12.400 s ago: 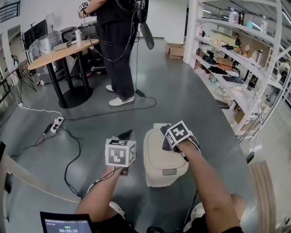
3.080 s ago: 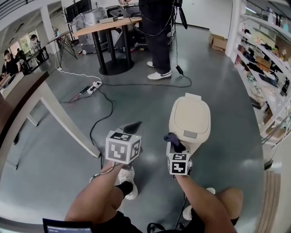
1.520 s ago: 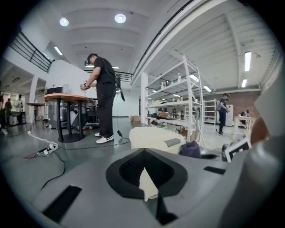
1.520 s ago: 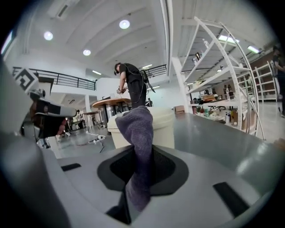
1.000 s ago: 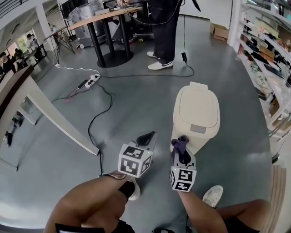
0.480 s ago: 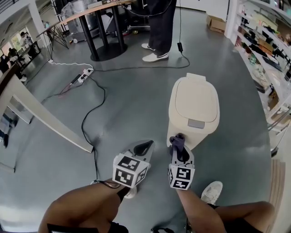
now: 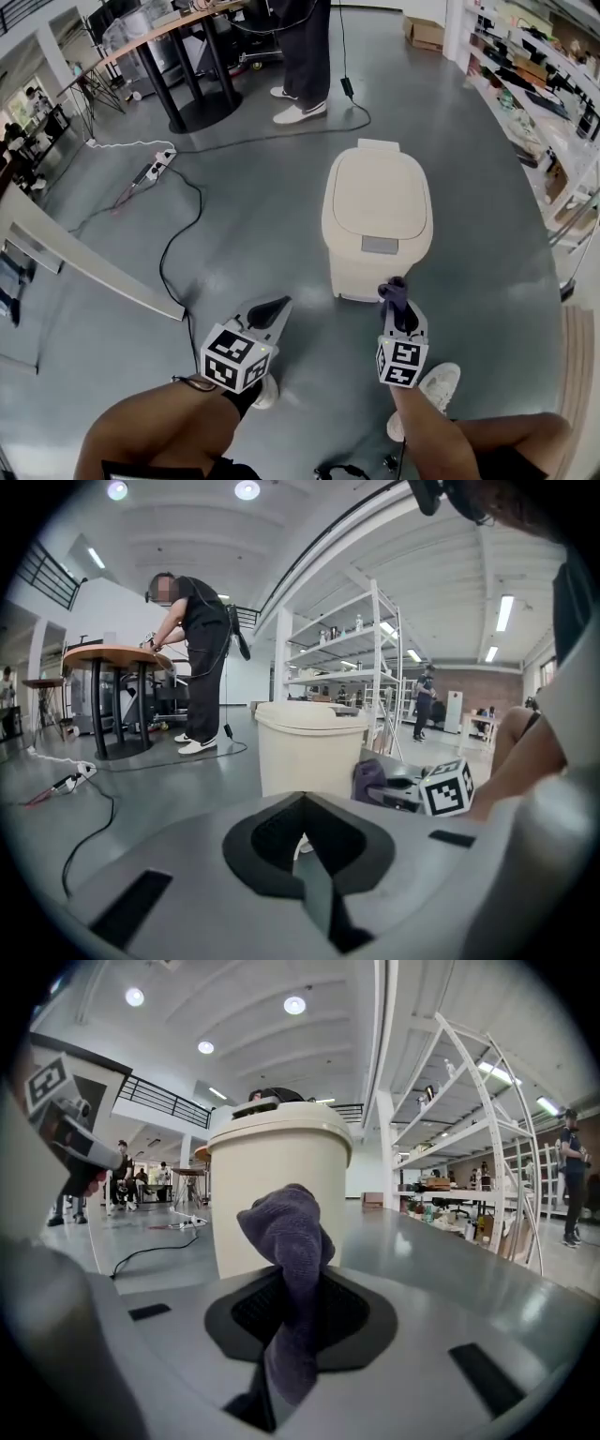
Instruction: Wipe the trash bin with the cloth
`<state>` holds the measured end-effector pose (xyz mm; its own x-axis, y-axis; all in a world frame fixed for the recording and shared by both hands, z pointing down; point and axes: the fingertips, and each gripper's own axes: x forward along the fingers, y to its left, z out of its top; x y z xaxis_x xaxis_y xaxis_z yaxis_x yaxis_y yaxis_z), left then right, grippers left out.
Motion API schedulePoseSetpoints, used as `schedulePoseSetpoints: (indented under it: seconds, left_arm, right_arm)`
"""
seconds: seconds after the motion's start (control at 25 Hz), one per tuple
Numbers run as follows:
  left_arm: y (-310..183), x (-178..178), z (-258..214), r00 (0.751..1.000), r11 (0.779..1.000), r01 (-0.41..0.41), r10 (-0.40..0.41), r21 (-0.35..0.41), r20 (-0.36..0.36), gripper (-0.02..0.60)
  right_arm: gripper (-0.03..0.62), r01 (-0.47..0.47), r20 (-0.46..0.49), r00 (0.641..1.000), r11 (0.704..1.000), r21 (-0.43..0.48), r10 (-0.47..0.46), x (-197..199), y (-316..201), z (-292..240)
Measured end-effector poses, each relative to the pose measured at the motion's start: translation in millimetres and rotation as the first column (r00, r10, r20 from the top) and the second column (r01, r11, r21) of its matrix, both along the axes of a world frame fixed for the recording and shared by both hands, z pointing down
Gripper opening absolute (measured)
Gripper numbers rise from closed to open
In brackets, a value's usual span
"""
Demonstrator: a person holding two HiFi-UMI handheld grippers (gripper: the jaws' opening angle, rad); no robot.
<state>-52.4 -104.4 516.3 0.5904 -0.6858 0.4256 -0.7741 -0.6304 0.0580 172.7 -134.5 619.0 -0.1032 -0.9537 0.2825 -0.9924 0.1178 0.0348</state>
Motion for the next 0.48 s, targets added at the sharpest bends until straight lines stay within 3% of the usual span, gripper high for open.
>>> schedulePoseSetpoints:
  seconds: [0.12, 0.24, 0.48]
  left_arm:
    - [-3.8, 0.8, 0.6, 1.0, 1.0, 0.025, -0.025, -0.015, -0.015, -0.002]
    - [-8.7, 11.4, -2.8, 1.0, 1.0, -0.002, 0.002, 0.002, -0.003, -0.003]
    - [-5.2, 34.0, -4.9, 0.999, 0.999, -0.041, 0.041, -0.032, -0.018, -0.003]
  right_arm:
    - [0.075, -0.028, -0.008, 1.0, 1.0, -0.003, 0.028, 22.4, 1.8, 4.5]
    - [0.075, -0.024, -0.035, 0.999, 1.0, 0.007, 0.024, 25.3, 2.4, 3.7]
    - [0.075, 0.096, -0.052, 0.994, 0.995, 0.018, -0.095, -33.1, 19.4, 15.3]
